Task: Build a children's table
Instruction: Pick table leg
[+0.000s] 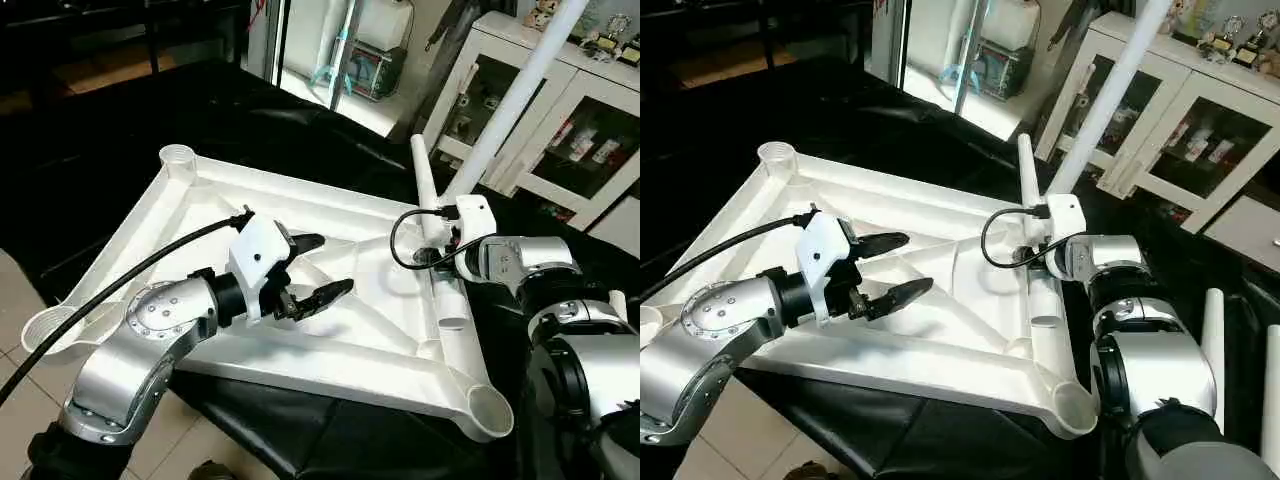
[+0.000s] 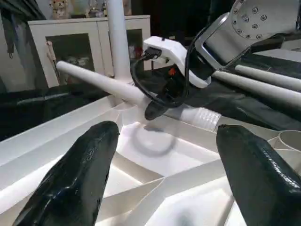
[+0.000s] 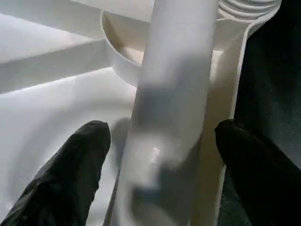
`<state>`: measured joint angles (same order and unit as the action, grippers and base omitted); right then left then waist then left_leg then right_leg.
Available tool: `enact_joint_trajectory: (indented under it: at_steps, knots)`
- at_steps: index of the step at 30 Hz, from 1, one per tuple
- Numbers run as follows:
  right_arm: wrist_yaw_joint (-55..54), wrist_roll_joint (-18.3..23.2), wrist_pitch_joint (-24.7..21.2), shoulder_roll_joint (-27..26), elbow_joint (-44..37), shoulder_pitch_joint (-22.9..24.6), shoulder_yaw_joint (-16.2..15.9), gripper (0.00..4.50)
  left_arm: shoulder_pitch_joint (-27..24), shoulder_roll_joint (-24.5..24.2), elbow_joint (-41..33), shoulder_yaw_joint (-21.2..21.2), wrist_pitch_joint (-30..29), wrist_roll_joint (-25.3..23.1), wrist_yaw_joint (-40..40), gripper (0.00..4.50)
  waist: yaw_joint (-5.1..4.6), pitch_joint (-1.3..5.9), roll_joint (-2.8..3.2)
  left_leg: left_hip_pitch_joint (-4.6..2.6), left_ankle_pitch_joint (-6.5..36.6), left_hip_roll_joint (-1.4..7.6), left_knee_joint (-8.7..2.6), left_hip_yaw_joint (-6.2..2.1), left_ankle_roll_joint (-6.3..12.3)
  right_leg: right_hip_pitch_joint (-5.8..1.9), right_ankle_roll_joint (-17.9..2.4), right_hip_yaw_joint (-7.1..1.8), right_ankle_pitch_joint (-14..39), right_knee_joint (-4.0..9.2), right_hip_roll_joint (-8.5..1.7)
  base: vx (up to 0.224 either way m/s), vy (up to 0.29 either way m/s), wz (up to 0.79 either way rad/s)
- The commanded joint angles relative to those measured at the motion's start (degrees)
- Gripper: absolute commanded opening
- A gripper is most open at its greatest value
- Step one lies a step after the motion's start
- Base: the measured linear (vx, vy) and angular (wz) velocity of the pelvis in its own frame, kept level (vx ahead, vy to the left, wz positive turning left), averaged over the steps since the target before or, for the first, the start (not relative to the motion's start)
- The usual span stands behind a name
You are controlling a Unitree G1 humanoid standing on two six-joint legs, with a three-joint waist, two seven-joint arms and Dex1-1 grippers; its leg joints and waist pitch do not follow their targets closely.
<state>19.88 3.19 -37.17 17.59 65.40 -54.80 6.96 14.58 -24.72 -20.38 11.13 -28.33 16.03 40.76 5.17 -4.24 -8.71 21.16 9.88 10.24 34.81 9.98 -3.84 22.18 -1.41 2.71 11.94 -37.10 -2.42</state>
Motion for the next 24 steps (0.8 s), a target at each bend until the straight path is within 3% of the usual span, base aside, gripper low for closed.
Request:
enact_joint_trajectory:
  at_steps: [1,5,13,20,24]
  knots:
    - [0.35,1.67,-1.26,1.43,2.28,-0.19,1.84,3.65,1.21,-0.18,-0.92,0.98,-0.31,-0.27,0.2,3.76,0.03,4.0,1.14,-1.05,9.16,3.01,-3.83,-0.75,-4.4,-1.95,-8.59,-2.74,7.07,3.93,-5.47,0.0,0.0,0.0]
    - [0.47,3.42,-1.0,2.33,4.05,-1.35,4.1,3.34,1.82,-0.48,-0.76,1.09,-0.31,-0.36,0.35,3.76,0.06,3.97,1.25,-1.06,10.37,3.01,-3.84,-0.78,-4.77,-1.91,-8.66,-2.71,8.22,4.01,-5.49,0.0,0.0,0.0]
    - [2.29,3.5,-1.04,2.84,5.06,-2.14,4.27,2.59,2.76,-0.38,-0.63,1.37,-0.38,-0.53,0.42,3.76,0.04,4.25,1.02,-0.93,8.43,3.03,-3.67,-0.71,-4.27,-2.18,-9.49,-2.67,5.61,3.75,-5.54,0.0,0.0,0.0]
    - [2.56,3.32,-0.98,3.0,6.02,-1.89,4.28,2.0,2.99,-0.14,-0.4,1.58,-0.33,-0.55,0.07,3.76,0.12,4.15,1.02,-1.05,9.54,3.08,-3.69,-0.7,-4.53,-1.96,-9.3,-2.64,8.04,3.99,-5.6,0.0,0.0,0.0]
    - [2.33,3.61,-0.65,3.33,6.77,-1.41,4.9,1.86,3.26,0.06,0.19,1.62,-0.06,-0.9,-0.22,3.76,0.12,4.25,0.96,-0.92,8.57,3.06,-3.67,-0.71,-4.39,-2.1,-9.3,-2.63,6.73,3.83,-5.58,0.0,0.0,0.0]
